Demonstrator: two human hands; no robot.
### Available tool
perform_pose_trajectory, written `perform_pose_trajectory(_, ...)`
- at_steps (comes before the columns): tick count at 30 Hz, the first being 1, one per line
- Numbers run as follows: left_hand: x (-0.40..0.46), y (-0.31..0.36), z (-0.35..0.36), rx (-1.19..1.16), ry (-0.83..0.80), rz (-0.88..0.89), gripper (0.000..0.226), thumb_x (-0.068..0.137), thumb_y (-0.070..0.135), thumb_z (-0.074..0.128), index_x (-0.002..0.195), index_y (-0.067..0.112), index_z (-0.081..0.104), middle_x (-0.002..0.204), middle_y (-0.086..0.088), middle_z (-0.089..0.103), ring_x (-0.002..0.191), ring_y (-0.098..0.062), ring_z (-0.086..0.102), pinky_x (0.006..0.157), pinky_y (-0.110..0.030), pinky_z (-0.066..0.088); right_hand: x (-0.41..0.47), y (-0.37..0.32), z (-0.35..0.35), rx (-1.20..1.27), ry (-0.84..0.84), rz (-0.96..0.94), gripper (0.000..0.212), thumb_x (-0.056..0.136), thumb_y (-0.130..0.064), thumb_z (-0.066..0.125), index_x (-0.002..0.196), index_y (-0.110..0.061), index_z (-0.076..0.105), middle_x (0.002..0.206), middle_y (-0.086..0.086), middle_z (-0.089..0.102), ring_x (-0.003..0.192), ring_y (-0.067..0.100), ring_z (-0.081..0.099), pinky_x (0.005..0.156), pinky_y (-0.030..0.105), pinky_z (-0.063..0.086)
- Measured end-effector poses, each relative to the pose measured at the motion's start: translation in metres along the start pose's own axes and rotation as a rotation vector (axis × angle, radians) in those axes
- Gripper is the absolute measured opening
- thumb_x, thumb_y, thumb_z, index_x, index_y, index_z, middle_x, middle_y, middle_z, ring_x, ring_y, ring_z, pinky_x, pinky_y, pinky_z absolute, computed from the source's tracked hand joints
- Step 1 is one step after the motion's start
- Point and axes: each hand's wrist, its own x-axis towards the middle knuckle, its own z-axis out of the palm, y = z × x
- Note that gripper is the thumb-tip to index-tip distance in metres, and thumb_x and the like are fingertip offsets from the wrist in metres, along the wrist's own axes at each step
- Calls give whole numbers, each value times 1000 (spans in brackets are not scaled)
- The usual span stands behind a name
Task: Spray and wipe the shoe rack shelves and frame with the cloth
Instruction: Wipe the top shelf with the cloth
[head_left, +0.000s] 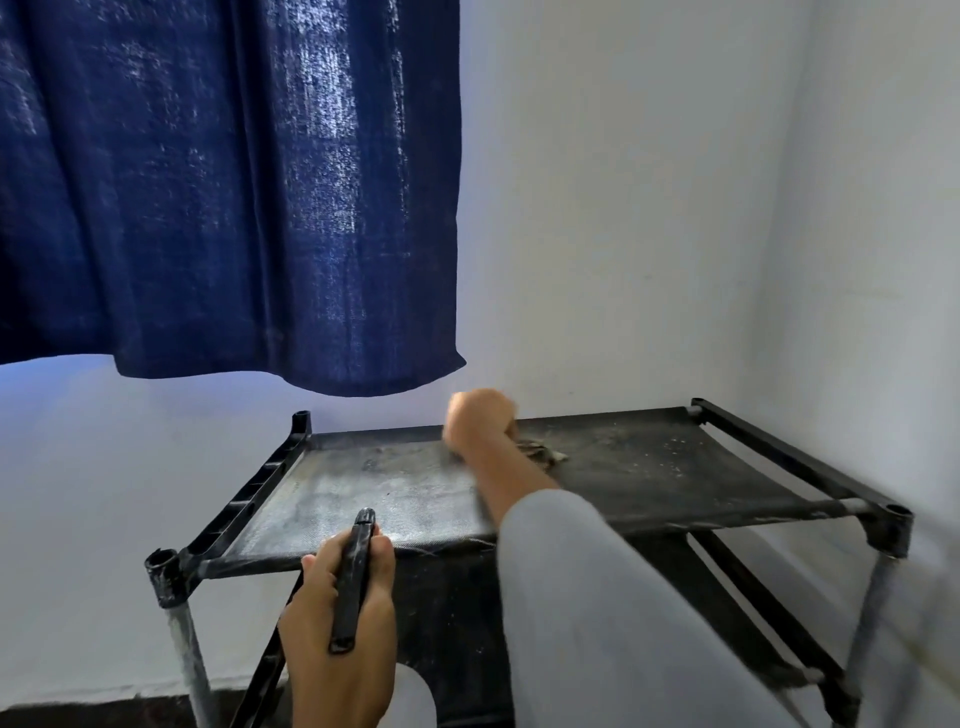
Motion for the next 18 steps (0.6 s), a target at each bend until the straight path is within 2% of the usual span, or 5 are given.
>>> perform_pose_trajectory(4, 4, -7, 1, 9, 22, -18, 10, 87, 14, 69, 97, 12, 72, 74, -1, 67, 101, -34, 63, 108, -50, 40, -10, -44, 7, 238, -73, -293, 37, 89, -14, 58, 125, -24, 59, 128, 6, 56, 119, 27, 52, 92, 32, 45)
perform_pose_trajectory(7, 4, -6, 3, 21, 6, -8, 6, 88, 17, 68, 88, 23, 70, 71, 1, 66, 99, -35, 62, 102, -45, 43, -16, -32, 15, 306, -60, -381, 37, 92, -13, 53, 121, -34, 60, 130, 7, 55, 119, 29, 52, 94, 34, 43)
perform_pose_trajectory(12, 3, -7, 4, 18, -26, 37, 29, 89, 20, 66, 74, 43, 58, 67, 7, 64, 84, -28, 62, 79, -37, 44, -14, 59, 19, 230, 6, -225, 30, 93, -17, 50, 117, -28, 64, 123, 7, 62, 112, 28, 57, 89, 30, 44)
perform_pose_trajectory(15, 3, -6, 1, 39, -49, 58, 31, 91, 22, 64, 73, 45, 55, 68, 3, 63, 72, -12, 60, 66, -26, 39, -21, 130, 19, 152, 11, 4, 29, 95, -26, 50, 121, -31, 63, 125, 7, 62, 113, 28, 58, 90, 33, 45)
perform_pose_trajectory(18, 0, -3, -1, 48, -76, 60, 28, 91, 21, 64, 74, 42, 56, 67, -1, 62, 67, -7, 57, 62, -16, 37, -32, 177, 21, 0, 26, 236, 32, 96, -16, 45, 123, -21, 61, 122, 8, 62, 110, 27, 58, 84, 34, 46)
